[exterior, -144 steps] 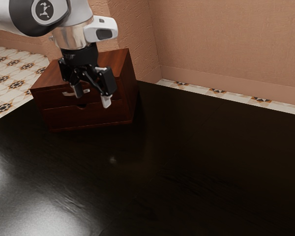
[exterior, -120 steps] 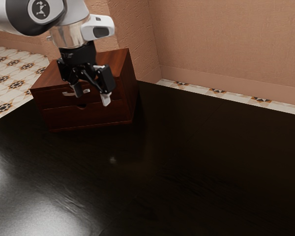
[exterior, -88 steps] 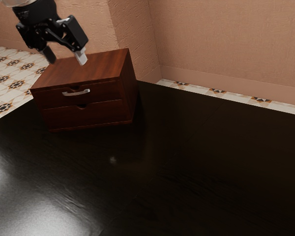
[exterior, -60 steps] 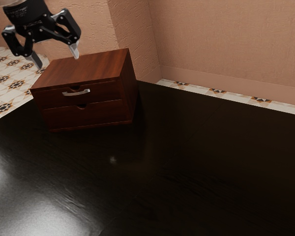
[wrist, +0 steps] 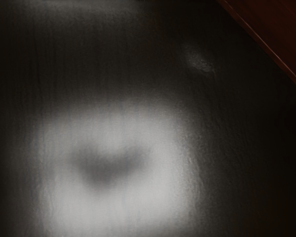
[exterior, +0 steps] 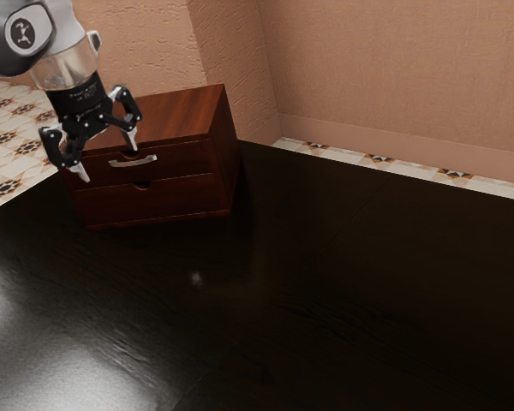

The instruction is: Pull the drawer handle with one arm to open the drawer

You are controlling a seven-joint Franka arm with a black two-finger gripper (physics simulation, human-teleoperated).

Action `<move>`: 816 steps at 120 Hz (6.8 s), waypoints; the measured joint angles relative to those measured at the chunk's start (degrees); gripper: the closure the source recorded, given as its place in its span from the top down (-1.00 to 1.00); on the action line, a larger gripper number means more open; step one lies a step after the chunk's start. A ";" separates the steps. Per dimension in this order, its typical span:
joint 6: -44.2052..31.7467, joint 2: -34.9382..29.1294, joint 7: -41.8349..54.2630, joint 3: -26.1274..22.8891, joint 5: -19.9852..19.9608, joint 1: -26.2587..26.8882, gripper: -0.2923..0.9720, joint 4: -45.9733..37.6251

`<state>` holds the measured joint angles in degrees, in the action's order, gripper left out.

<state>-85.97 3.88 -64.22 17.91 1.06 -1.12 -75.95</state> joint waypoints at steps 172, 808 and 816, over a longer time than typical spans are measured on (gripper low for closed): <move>-32.52 11.88 -22.23 0.10 -5.82 -11.64 0.21 -5.29; -11.45 -4.25 -25.96 -3.37 -2.95 -14.65 0.46 -10.23; -10.38 -3.69 -25.95 -3.40 -3.32 -14.85 0.48 -9.59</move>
<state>-96.35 0.19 -90.17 14.51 -2.26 -15.97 -85.54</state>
